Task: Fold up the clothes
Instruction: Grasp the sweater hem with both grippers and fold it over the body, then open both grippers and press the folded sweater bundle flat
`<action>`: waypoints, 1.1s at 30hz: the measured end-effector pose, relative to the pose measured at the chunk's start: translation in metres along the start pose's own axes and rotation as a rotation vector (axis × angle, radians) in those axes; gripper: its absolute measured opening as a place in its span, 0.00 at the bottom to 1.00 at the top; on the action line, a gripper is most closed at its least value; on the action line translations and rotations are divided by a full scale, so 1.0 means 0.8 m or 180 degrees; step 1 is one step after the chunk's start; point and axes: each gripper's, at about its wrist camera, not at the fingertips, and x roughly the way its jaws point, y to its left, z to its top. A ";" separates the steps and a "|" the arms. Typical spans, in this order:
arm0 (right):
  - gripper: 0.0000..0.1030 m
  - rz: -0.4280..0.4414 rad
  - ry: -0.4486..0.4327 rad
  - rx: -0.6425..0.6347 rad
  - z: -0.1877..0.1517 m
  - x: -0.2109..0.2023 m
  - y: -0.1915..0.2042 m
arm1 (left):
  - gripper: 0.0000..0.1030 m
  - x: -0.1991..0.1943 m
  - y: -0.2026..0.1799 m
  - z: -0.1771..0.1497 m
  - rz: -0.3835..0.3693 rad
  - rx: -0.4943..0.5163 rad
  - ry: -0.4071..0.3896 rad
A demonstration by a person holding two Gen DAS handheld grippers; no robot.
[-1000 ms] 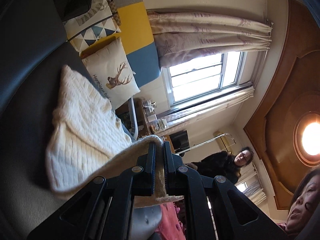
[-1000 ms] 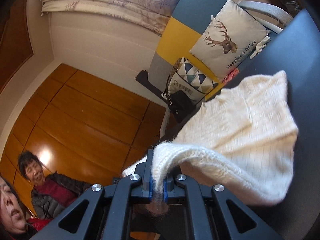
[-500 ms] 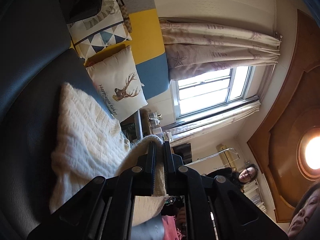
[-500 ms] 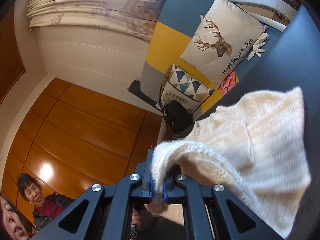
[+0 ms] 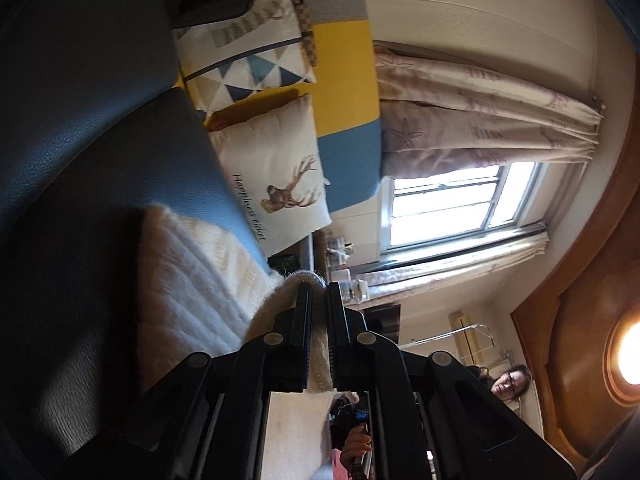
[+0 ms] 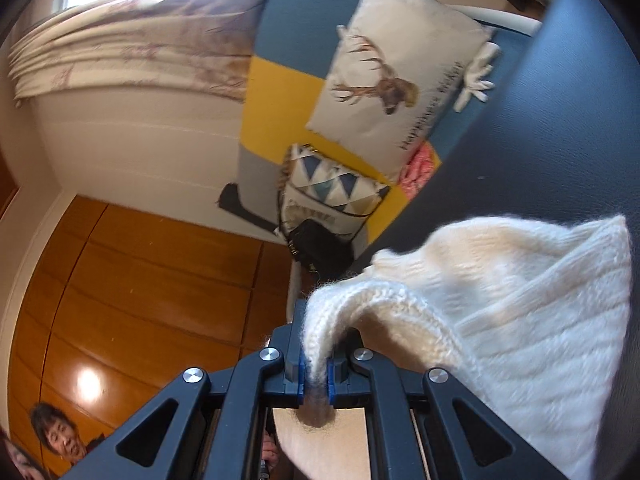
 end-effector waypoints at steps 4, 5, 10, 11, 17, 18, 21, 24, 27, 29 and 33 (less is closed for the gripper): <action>0.07 -0.0171 0.0010 0.0225 0.007 0.013 -0.035 | 0.07 0.010 0.020 0.004 0.0244 -0.0101 0.0046; 0.08 -0.0186 0.0010 0.0291 0.009 0.016 -0.044 | 0.08 0.010 0.024 0.004 0.0295 -0.0140 0.0042; 0.18 -0.0044 -0.0150 0.0466 0.020 0.020 -0.062 | 0.24 0.004 0.026 0.017 0.0321 -0.0341 -0.0120; 0.21 -0.0026 -0.0179 0.0485 0.023 0.021 -0.063 | 0.26 0.002 0.026 0.020 0.0324 -0.0380 -0.0155; 0.33 0.0226 -0.0363 0.0627 0.044 0.007 -0.058 | 0.38 -0.007 0.013 0.037 0.0446 -0.0375 -0.0331; 0.36 0.0278 -0.0420 0.0635 0.045 -0.001 -0.056 | 0.40 -0.009 0.004 0.036 0.0557 -0.0223 -0.0336; 0.39 0.0348 -0.0521 0.0576 0.046 -0.025 -0.043 | 0.52 -0.011 -0.024 0.025 0.0997 0.0304 -0.0299; 0.41 -0.0323 -0.0332 -0.0044 0.032 -0.045 -0.005 | 0.52 -0.003 -0.049 -0.003 0.1378 0.1000 0.0023; 0.41 -0.1104 0.0047 -0.0756 0.004 -0.049 0.028 | 0.52 0.011 -0.070 -0.042 0.1732 0.1712 0.0421; 0.41 -0.1532 0.0260 -0.1117 -0.020 -0.053 0.040 | 0.52 0.015 -0.083 -0.066 0.1940 0.2128 0.0589; 0.41 -0.1553 0.0329 -0.1022 -0.046 -0.084 0.030 | 0.52 0.005 -0.087 -0.089 0.2054 0.2314 0.0732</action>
